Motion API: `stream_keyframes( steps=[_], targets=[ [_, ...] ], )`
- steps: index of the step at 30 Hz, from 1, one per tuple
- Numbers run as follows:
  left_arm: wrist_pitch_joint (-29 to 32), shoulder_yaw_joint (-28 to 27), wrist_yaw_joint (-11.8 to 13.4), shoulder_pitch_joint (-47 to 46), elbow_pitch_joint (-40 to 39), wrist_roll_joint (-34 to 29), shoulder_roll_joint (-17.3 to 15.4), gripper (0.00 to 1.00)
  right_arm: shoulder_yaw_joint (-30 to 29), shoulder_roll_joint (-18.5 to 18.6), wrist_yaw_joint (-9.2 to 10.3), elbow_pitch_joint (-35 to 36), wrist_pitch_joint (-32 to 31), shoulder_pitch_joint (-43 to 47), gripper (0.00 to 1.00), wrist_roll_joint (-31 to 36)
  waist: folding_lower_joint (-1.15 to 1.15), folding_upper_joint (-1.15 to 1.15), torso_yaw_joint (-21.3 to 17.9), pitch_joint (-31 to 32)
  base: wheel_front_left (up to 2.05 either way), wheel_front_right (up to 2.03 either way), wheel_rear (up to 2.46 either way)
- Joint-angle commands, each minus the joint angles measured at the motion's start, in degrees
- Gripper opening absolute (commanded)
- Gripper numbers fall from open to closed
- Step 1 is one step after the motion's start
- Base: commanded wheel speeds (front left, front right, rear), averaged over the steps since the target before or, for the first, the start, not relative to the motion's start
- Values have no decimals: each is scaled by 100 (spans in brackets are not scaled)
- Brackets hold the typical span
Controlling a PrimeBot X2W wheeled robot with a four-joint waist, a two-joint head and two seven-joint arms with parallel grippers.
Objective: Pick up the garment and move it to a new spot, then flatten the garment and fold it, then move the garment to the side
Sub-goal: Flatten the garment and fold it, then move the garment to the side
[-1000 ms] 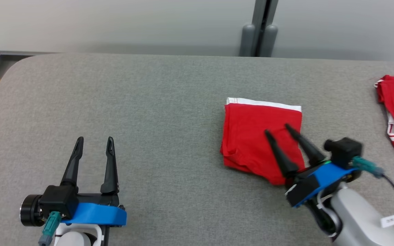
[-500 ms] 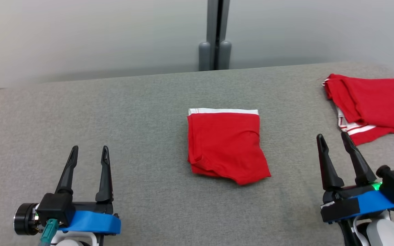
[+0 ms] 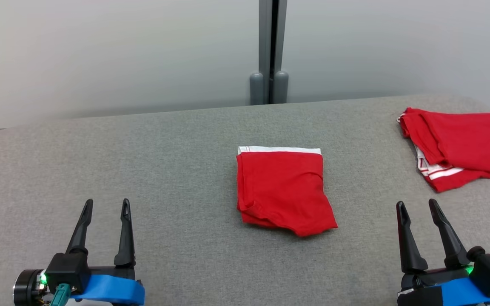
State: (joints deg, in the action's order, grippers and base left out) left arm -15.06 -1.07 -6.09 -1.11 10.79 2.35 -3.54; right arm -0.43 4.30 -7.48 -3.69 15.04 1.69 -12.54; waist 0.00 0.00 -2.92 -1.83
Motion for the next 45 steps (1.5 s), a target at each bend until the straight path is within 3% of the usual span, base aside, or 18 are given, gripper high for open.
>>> stream_keyframes(
  steps=[1, 40, 45],
  targets=[
    [-15, -23, 21, 37, -13, -21, -36, 100, -10, -26, -2, 45, 16, 83, 100, 37, 0, 0, 58, 47, 0, 0, 0],
    [-15, -111, 134, 183, 96, 27, -25, 100, 2, -141, -3, -327, -70, 185, 100, 199, 0, 0, 312, 169, 0, 0, 0],
    [-15, -86, 127, 88, 61, 42, -20, 100, 11, -138, -3, -412, -136, -164, 100, 245, 0, 0, 340, 63, 0, 0, 0]
  ],
)
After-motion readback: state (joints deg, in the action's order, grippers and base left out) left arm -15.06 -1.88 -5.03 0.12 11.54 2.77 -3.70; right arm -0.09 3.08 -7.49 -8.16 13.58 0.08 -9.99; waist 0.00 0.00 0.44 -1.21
